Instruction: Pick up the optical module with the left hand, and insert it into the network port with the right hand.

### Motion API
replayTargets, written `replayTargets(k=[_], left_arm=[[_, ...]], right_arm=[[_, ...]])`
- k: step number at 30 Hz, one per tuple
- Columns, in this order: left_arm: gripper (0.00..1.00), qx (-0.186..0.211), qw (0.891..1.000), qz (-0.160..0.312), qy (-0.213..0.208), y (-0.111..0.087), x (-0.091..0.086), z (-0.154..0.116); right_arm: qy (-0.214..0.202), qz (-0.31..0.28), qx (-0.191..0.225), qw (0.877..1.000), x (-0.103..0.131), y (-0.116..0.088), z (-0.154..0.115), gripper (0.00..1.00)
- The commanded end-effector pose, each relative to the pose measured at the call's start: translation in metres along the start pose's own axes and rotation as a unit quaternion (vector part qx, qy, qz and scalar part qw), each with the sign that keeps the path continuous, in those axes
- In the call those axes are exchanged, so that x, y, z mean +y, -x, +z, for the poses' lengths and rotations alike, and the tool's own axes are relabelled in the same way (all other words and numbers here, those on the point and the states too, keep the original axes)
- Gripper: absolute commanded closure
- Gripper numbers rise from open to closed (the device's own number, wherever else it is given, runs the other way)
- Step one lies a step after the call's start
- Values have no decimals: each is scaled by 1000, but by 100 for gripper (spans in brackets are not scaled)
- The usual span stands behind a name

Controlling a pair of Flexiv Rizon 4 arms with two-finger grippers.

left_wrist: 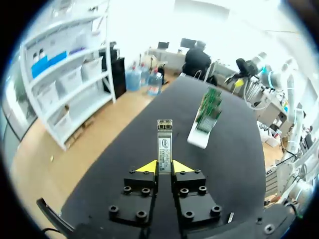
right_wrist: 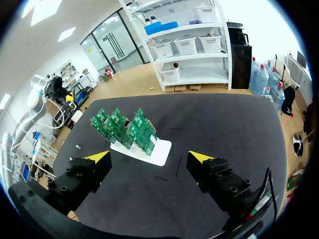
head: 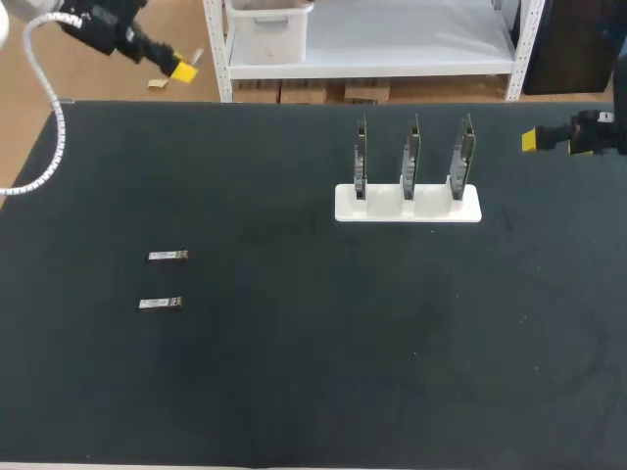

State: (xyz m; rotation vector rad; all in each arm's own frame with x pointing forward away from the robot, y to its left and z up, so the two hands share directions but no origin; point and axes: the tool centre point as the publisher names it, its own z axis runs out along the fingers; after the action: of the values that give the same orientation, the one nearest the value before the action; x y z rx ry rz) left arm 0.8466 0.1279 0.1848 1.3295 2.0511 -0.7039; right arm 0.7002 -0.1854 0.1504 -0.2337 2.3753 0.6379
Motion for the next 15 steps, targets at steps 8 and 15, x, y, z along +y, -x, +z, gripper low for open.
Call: replayTargets(k=[8,15], left_arm=[[100,-201,973,103,-53,53,-55,19],[100,-241,959,108,-99,78,-81,37]], right_arm=[[-2,0,-1,1000,1,0,0,0],[-2,0,-1,1000,1,0,0,0]])
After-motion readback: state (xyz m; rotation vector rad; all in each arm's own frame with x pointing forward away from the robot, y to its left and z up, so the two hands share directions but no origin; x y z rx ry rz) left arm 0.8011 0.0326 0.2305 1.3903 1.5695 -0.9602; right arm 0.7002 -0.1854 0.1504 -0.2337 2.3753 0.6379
